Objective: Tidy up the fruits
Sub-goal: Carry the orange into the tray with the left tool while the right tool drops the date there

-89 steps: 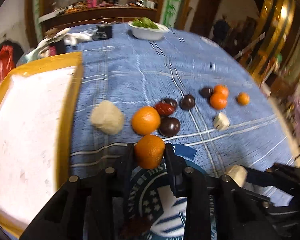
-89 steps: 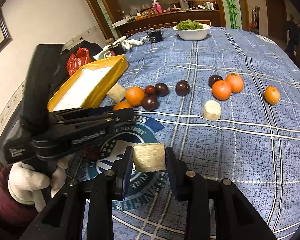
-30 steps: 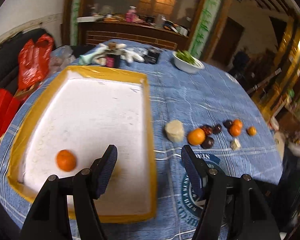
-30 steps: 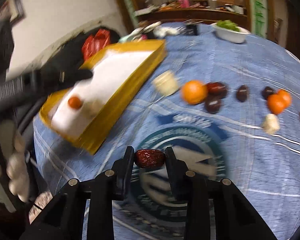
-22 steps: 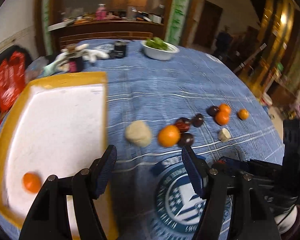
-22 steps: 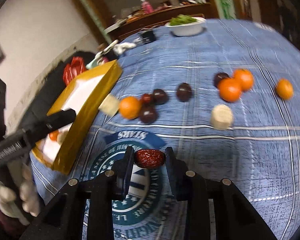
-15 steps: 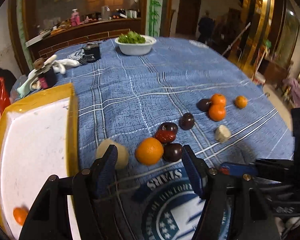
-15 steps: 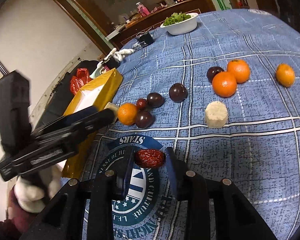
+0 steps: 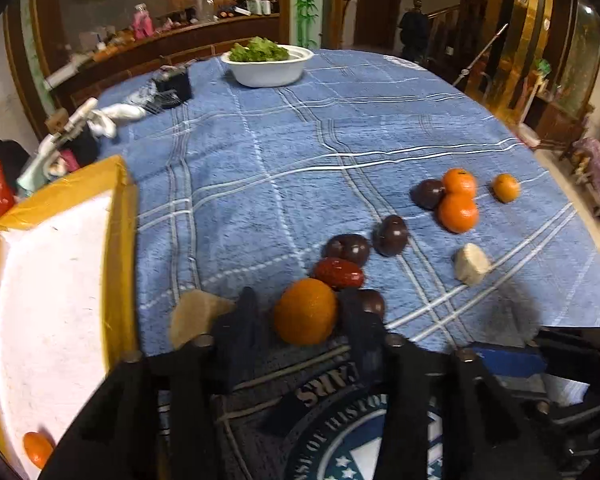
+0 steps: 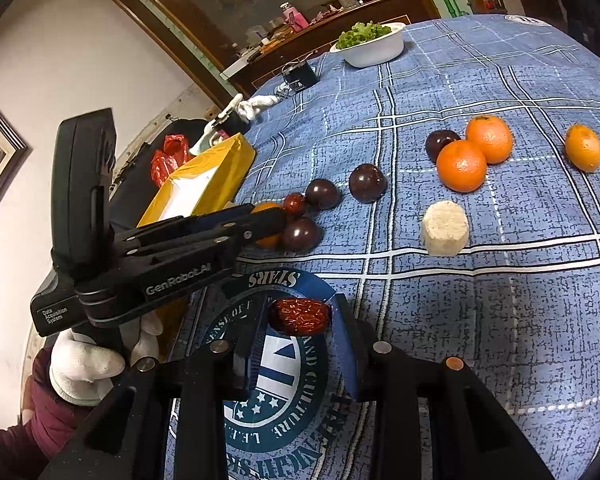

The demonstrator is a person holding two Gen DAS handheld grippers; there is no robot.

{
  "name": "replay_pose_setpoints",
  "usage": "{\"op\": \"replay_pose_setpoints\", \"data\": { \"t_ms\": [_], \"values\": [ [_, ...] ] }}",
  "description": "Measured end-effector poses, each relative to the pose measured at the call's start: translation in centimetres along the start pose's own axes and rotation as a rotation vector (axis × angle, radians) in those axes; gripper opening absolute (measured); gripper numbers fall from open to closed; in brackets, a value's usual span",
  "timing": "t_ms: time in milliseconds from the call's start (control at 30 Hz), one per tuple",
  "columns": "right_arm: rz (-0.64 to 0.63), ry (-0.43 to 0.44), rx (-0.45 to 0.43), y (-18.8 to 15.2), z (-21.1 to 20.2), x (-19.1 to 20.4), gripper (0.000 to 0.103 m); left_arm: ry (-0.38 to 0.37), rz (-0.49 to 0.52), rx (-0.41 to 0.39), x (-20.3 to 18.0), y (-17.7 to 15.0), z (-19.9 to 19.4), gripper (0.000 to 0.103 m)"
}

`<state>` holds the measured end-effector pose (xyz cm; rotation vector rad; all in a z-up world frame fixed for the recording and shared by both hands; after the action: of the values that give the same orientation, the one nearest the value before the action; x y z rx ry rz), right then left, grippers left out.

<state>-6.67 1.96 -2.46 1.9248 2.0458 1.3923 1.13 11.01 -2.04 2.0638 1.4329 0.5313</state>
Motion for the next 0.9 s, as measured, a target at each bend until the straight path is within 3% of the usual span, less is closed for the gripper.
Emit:
{"op": "replay_pose_setpoints", "data": {
  "t_ms": [100, 133, 267, 400, 500, 667, 900],
  "values": [
    [-0.008, -0.004, -0.001, 0.0, 0.1, 0.0, 0.036, 0.012, 0.010, -0.004, -0.1, 0.0, -0.1, 0.041],
    [-0.009, -0.007, 0.000, 0.0, 0.2, 0.0, 0.036, -0.007, 0.007, -0.006, -0.3, 0.0, -0.1, 0.030],
    [-0.013, -0.017, -0.004, -0.1, 0.1, 0.0, 0.036, 0.011, 0.008, -0.022, -0.5, -0.5, -0.6, 0.030],
    [-0.020, -0.031, -0.017, -0.1, 0.0, 0.1, 0.036, -0.031, -0.093, -0.067, 0.8, -0.9, -3.1, 0.030],
    [-0.034, -0.051, -0.028, -0.1, -0.2, 0.3, 0.036, -0.050, -0.186, -0.123, 2.8, -1.1, -6.2, 0.030],
    [-0.076, -0.103, -0.045, -0.1, -0.7, 1.2, 0.035, -0.004, -0.319, -0.193, 8.0, -3.1, -11.1, 0.030],
    [-0.152, -0.001, -0.030, 0.1, -0.7, 7.7, 0.035, 0.127, -0.505, -0.207, 16.4, -7.5, -13.9, 0.030]
  ]
}}
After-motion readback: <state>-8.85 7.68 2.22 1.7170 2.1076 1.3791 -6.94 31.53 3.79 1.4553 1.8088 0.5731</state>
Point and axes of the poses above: each gripper's, at about its wrist camera, not at the fingertips, and z roughly the way its jaws point, x to its left, y to its top, the point moved 6 cm from there along z, roughly the way its jaws point, and after that the axes turned 4 degrees about -x, right-handed, at the moved point
